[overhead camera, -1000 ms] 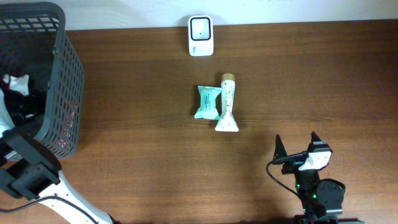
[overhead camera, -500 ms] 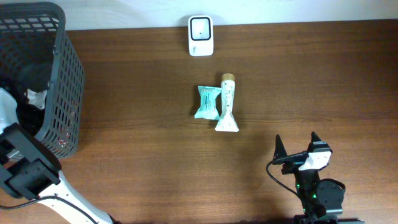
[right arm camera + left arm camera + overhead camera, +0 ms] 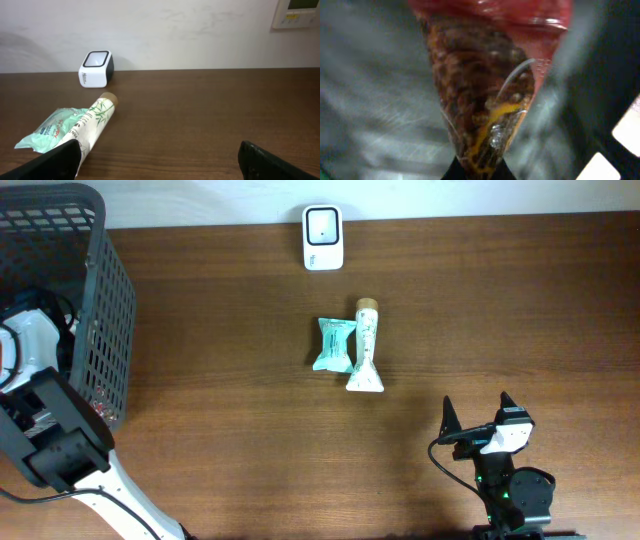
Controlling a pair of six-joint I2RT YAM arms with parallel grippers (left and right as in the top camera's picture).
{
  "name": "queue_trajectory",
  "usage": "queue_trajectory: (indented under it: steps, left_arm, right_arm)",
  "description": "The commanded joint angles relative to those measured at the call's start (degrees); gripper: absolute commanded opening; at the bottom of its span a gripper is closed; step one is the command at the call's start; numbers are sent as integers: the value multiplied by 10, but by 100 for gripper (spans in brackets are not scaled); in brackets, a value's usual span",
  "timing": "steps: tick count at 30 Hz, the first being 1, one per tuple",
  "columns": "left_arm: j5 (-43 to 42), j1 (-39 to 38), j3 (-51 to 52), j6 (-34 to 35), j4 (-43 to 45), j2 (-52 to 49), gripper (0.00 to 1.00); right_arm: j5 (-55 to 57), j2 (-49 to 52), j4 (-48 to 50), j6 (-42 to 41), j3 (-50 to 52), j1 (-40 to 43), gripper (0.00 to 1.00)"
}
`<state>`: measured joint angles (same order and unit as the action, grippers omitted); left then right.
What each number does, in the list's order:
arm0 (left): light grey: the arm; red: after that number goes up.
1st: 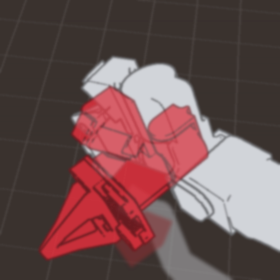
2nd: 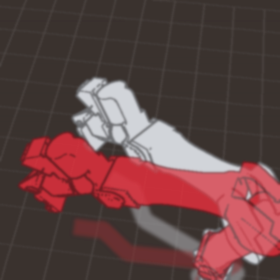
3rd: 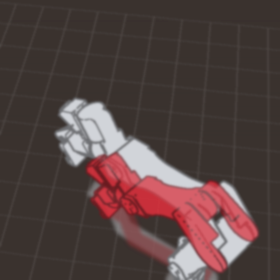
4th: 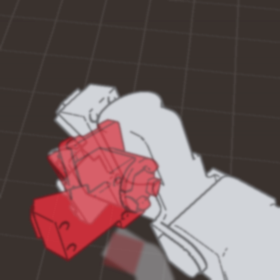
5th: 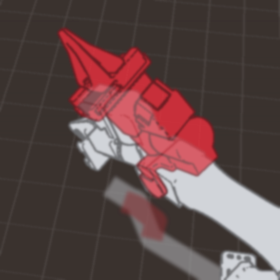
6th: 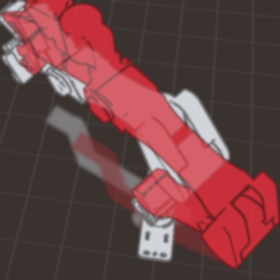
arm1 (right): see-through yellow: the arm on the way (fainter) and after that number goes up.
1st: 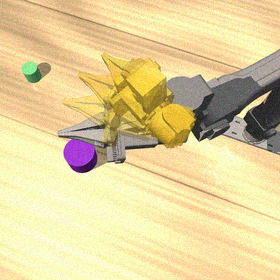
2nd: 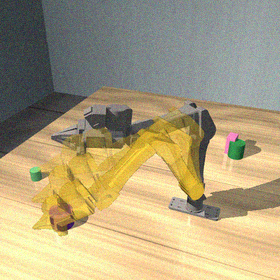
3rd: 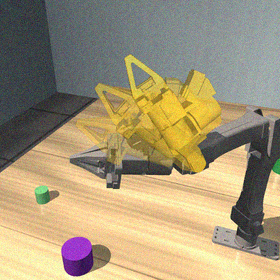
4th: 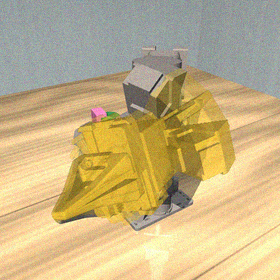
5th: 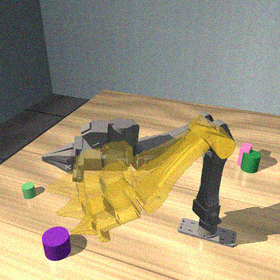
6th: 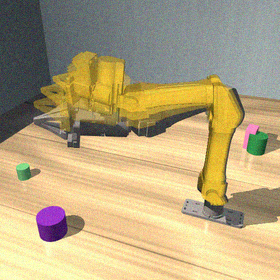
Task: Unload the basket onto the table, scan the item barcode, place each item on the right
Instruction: 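Carry the red snack bar to the scanner and place it on the table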
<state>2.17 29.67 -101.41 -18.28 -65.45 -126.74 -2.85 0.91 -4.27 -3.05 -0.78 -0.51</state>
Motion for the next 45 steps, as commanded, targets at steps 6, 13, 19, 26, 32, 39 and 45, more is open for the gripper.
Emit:
queue_trajectory:
  steps: [6,13,19,26,32,39,45]
  left_arm:
    - [17,3,-329,228,-77,24,0]
    - [-198,1,-663,446,-128,111,0]
    - [-432,-114,-682,404,-181,123,0]
    - [-110,-385,-680,365,-313,53,0]
    - [-92,-518,-554,319,-308,-57,0]
    - [-72,-545,-384,358,-229,-134,0]
    - [-73,-549,-203,358,-78,-134,0]
  right_arm:
    - [3,-4,0,-2,5,2,99]
    - [3,-4,0,-2,5,2,99]
    - [3,-4,0,-2,5,2,98]
    - [3,-4,0,-2,5,2,99]
    - [3,-4,0,-2,5,2,99]
    - [3,-4,0,-2,5,2,99]
    - [3,-4,0,-2,5,2,99]
